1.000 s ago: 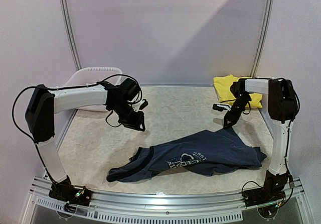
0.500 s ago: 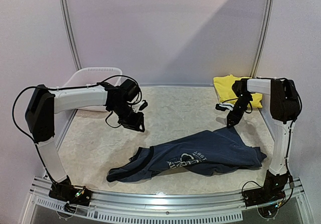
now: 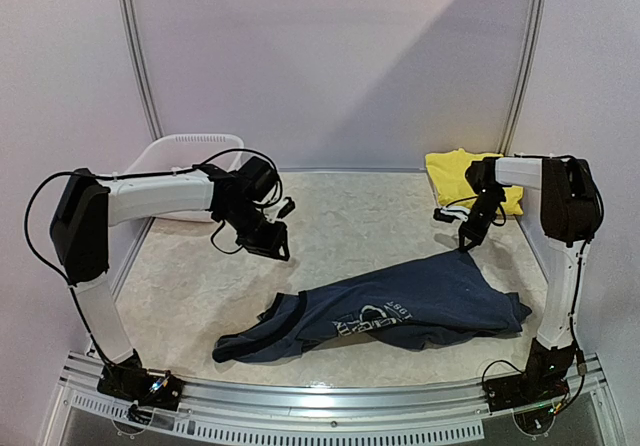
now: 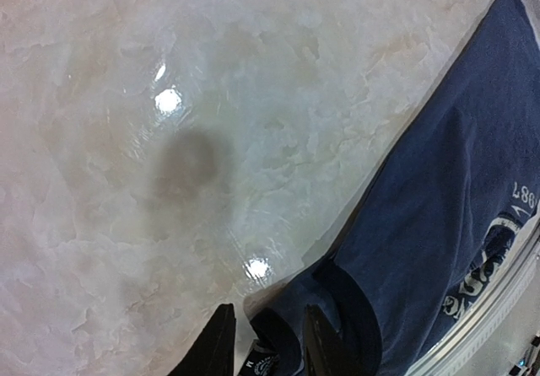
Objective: Fold and stack the mixed laundry pile
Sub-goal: Adjust the crumpled tank top at the center of the board.
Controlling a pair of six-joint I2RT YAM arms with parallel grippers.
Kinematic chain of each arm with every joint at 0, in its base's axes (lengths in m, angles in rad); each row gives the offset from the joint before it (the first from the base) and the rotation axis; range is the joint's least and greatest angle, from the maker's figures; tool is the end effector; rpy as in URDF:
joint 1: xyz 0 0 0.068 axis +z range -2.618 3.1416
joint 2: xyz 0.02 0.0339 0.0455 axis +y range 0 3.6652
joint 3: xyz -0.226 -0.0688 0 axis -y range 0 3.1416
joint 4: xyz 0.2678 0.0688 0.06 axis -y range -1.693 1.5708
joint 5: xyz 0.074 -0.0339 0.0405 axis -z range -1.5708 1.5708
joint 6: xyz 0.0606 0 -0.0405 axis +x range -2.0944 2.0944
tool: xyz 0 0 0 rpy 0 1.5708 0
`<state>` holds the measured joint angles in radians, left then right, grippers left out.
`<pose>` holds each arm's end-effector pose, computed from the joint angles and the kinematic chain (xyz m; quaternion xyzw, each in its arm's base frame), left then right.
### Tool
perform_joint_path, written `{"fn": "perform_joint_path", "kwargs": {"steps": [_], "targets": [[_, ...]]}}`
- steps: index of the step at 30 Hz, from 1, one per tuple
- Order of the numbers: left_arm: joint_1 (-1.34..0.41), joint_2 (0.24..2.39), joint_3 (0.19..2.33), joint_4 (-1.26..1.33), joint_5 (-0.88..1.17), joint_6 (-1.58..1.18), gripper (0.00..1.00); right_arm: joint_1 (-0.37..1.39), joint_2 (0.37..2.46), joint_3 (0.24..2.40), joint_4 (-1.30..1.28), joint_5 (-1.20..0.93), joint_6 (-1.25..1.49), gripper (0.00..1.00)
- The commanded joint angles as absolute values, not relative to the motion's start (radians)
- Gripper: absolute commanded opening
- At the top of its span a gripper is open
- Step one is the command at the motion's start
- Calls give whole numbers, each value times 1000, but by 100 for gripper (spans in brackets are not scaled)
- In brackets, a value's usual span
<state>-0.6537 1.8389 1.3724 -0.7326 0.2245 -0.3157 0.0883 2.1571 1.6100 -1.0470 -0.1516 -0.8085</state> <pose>0.3049 -0.2505 0.1406 0.1847 0.9592 -0.1830 0.1112 0.3995 0.0446 0.0798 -0.4315 0.8989 0.0750 0.0158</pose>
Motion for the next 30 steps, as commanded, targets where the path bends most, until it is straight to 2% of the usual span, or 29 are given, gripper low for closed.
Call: {"fn": "perform_joint_path", "kwargs": {"steps": [1,3,7,11,16,23,30], "targets": [[-624,1874,1376,-686,224,-283,31,58,2137,1640,-1048,-183,-770,0],[-618,1910,1398,-677,239,-272,37,33,2104,1650,-1030,-189,-739,0],[-616,1992,1456,-695,348,-249,41,9,2041,1636,-1005,-180,-677,0],[-621,2039,1464,-700,463,-227,41,-23,1999,1597,-1001,-192,-671,0],[-628,2062,1418,-589,564,-262,42,-23,1989,1566,-993,-227,-659,0],[-661,2163,1517,-552,614,-282,42,-23,2000,1560,-1002,-241,-652,0],[-677,2237,1589,-595,606,-270,34,-23,1996,1538,-996,-242,-652,0]]}}
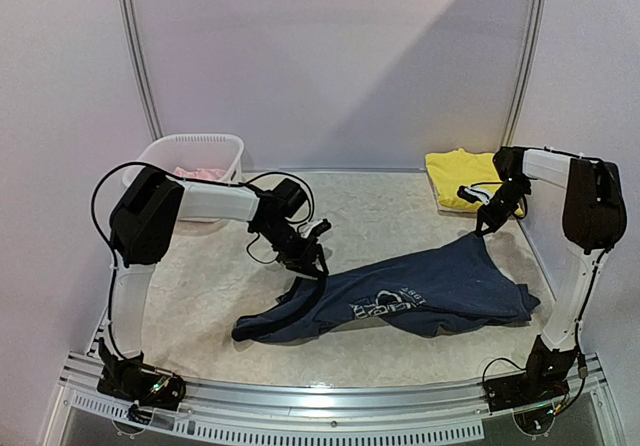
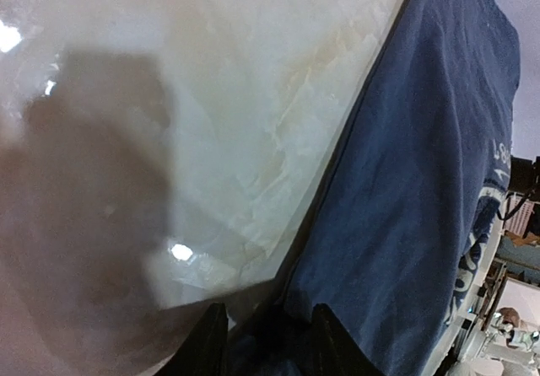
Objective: Fold and stack the mixed laundry pile
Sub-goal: Adjust the crumpled tank top at the center of the board.
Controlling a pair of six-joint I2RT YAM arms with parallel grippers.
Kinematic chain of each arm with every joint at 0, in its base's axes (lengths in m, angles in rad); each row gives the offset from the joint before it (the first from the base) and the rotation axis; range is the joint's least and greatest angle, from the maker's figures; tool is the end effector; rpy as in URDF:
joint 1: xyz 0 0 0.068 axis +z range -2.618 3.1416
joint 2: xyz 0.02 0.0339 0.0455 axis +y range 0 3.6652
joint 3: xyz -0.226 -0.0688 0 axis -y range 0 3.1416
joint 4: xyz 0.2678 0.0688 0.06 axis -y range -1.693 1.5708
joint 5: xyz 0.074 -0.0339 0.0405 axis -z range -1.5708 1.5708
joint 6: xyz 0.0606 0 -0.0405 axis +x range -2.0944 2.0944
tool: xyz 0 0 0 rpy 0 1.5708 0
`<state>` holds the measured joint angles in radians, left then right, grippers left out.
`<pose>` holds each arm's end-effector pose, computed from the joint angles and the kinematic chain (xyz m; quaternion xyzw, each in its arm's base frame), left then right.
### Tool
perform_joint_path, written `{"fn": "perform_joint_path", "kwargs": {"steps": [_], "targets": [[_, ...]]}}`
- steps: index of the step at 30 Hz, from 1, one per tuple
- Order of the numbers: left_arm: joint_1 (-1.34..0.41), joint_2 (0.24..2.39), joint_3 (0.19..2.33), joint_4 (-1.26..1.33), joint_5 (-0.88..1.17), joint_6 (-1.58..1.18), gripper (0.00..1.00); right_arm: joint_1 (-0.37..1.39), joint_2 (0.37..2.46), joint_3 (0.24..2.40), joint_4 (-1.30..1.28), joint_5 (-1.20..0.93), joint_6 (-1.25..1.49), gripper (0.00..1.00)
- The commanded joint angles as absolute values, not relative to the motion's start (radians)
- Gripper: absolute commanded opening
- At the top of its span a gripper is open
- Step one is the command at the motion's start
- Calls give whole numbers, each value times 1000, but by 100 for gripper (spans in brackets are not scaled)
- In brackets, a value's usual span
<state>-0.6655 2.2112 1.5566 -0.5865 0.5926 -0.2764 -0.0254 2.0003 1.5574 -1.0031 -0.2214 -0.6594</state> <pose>0.3285 -0.3009 0.0617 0.2294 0.9164 -0.3279 0.0092 0.3986 0.0032 0.1263 -0.3158 0.9404 0.0830 0.0954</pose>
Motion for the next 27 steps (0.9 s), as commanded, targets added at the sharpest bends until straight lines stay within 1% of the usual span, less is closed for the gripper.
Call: {"fn": "perform_joint_path", "kwargs": {"steps": [1,3,6,7,11,17,21,22,23,24,26,27], "targets": [[-677,2243,1592,-601,601,-271,31,-23,1997,1536,-993,-244,-651,0],[-676,2251,1603,-605,588,-274,23,-23,1997,1533,-990,-249,-648,0],[-675,2236,1609,-585,530,-286,5,-23,1997,1534,-987,-259,-642,0],[-675,2215,1596,-554,503,-296,1,-23,1996,1534,-985,-259,-639,0],[-674,2094,1558,-440,450,-326,0,-28,1953,1537,-965,-258,-631,0],[-673,1944,1580,-424,360,-310,0,-75,1846,1604,-953,-310,-591,0],[-669,1943,1614,-475,369,-304,0,-92,1788,1623,-946,-319,-575,0],[-670,1963,1633,-516,369,-299,4,-96,1771,1626,-945,-318,-574,0],[-672,1985,1644,-537,360,-301,16,-101,1756,1624,-941,-319,-570,0],[-672,2002,1642,-546,348,-306,24,-108,1744,1620,-936,-325,-565,0],[-672,2036,1618,-548,338,-322,35,-128,1701,1598,-904,-344,-543,0],[-672,2055,1603,-541,340,-328,37,-137,1677,1583,-896,-351,-538,0]]}}
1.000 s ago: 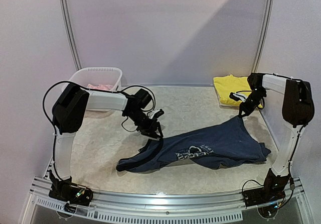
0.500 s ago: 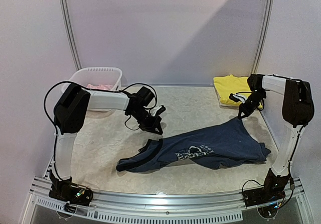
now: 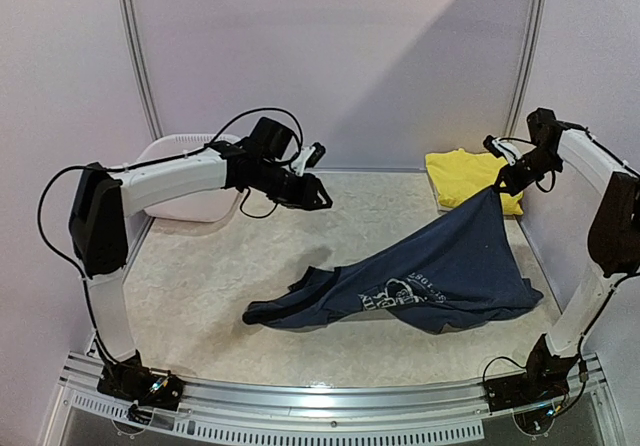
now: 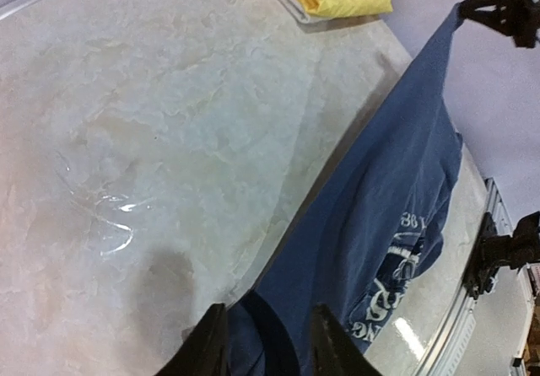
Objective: Fold and stack the mixed laundry pile
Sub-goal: Adjust the crumpled tank top at the center of the board.
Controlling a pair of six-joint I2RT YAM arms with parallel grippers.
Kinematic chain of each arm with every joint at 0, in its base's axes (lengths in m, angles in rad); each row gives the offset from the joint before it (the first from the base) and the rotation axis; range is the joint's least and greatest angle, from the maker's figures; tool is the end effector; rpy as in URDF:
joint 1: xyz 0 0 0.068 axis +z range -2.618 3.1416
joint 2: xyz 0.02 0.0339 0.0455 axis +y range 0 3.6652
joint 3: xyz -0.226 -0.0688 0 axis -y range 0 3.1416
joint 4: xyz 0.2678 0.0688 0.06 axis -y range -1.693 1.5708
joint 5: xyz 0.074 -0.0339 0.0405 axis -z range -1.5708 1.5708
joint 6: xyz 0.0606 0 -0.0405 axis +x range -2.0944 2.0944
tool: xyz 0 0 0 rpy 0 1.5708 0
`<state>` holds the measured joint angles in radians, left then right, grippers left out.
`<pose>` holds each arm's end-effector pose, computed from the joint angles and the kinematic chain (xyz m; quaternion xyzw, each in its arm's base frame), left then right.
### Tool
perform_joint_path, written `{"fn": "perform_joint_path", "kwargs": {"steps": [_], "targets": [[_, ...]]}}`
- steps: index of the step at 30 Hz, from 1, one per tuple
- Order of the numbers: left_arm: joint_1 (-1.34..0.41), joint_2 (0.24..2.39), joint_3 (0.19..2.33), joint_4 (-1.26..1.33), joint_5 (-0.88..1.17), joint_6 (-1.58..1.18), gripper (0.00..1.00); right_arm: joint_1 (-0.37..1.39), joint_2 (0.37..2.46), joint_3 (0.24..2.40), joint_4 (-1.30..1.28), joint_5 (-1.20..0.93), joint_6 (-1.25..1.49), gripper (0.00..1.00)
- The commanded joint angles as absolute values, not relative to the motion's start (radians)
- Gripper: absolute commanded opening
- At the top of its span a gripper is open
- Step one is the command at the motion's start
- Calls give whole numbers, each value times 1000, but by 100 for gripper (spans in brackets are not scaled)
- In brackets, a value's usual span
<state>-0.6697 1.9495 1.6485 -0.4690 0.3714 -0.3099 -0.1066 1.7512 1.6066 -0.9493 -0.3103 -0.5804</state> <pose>0.3554 -0.3095 0.2106 0.2328 0.8776 -0.3303 0.2581 0.3944 -0.0236 0.2396 -0.2608 0.9247 0.0628 0.2703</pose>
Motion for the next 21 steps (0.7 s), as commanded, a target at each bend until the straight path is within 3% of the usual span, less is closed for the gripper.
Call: {"fn": "perform_joint_path", "kwargs": {"steps": [1,11,13,20,21], "targets": [[-672,2071,1591,-536,346,-334,39,-137,1651,1570,-892,-350,-535,0],[-672,2180,1540,-542,413,-347,45,-137,1618,1481,-925,-345,-563,0],[-672,2193,1542,-528,433,-351,40,-138,1626,1476,-924,-351,-563,0],[-670,2178,1508,-503,510,-370,0,-138,1649,1483,-920,-354,-556,0],[-669,2150,1488,-498,499,-374,0,-138,1648,1483,-920,-353,-557,0]]}}
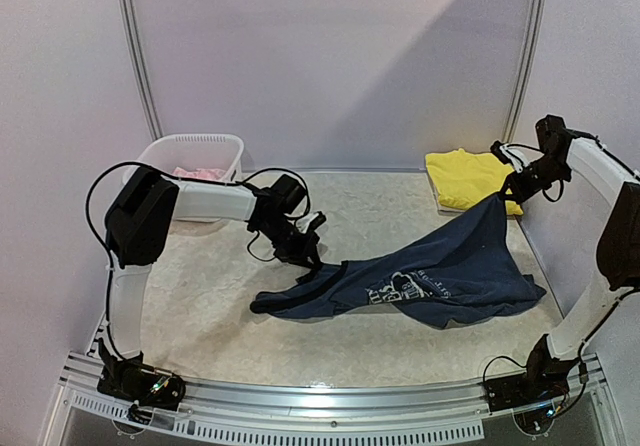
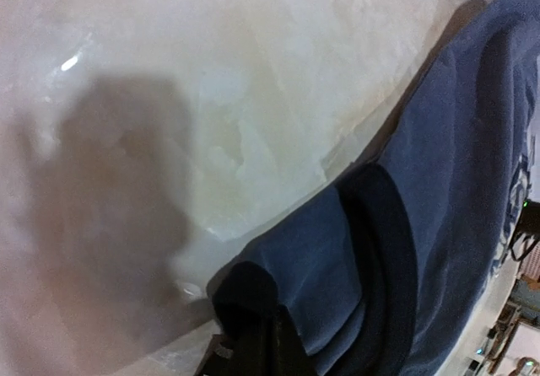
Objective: Fold and stack the mixed laundry pile
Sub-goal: Adjust the crumpled tank top at the center of the board.
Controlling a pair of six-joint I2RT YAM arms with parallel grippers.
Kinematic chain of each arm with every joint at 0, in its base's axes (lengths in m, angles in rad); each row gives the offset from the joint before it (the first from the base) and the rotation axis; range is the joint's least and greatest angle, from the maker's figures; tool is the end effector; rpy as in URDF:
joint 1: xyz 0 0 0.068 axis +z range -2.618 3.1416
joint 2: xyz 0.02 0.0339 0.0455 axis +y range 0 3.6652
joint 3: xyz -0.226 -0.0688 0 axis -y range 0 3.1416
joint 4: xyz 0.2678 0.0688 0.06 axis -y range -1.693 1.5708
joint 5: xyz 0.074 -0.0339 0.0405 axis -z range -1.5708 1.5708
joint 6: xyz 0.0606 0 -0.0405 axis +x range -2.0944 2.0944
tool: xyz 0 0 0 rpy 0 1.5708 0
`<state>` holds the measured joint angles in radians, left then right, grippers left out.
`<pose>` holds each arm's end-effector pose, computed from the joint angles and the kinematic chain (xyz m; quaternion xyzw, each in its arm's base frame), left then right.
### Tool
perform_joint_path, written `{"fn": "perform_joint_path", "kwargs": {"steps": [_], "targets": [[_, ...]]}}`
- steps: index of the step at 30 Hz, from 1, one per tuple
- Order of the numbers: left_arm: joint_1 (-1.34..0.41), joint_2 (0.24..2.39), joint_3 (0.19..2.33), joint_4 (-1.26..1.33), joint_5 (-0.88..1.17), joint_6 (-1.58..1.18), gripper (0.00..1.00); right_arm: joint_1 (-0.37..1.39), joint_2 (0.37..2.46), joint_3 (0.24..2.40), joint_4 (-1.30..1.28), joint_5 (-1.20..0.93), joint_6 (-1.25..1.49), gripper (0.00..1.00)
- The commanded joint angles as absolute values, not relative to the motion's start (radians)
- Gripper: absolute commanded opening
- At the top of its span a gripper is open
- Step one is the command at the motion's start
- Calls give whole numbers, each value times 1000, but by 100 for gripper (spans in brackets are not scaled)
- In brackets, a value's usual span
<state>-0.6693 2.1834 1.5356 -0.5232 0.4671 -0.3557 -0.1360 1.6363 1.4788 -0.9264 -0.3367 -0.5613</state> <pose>0.3356 -0.3003 0.0666 0.1943 0.9346 -0.2924 0.0571 0.3694 -0.0303 0.2403 -0.2414 0.9267 0.0716 0.2789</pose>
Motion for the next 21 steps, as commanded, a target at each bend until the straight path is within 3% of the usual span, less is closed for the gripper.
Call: {"fn": "perform_joint_path", "kwargs": {"steps": [1,11,16,21], "targets": [[-667,2119,1467,-495,481,-376,0,-138,1647,1485,-921,-353,-557,0],[-650,1578,1213,-588,218,-417,0,-161,1449,1438,-860,-380,-539,0],[-653,1433,1070,-670,191,-477,0,-161,1419,1380,-965,-415,-580,0],[-652,1394,931,-690,153,-497,0,-161,1352,1187,-946,-436,-625,0]]}}
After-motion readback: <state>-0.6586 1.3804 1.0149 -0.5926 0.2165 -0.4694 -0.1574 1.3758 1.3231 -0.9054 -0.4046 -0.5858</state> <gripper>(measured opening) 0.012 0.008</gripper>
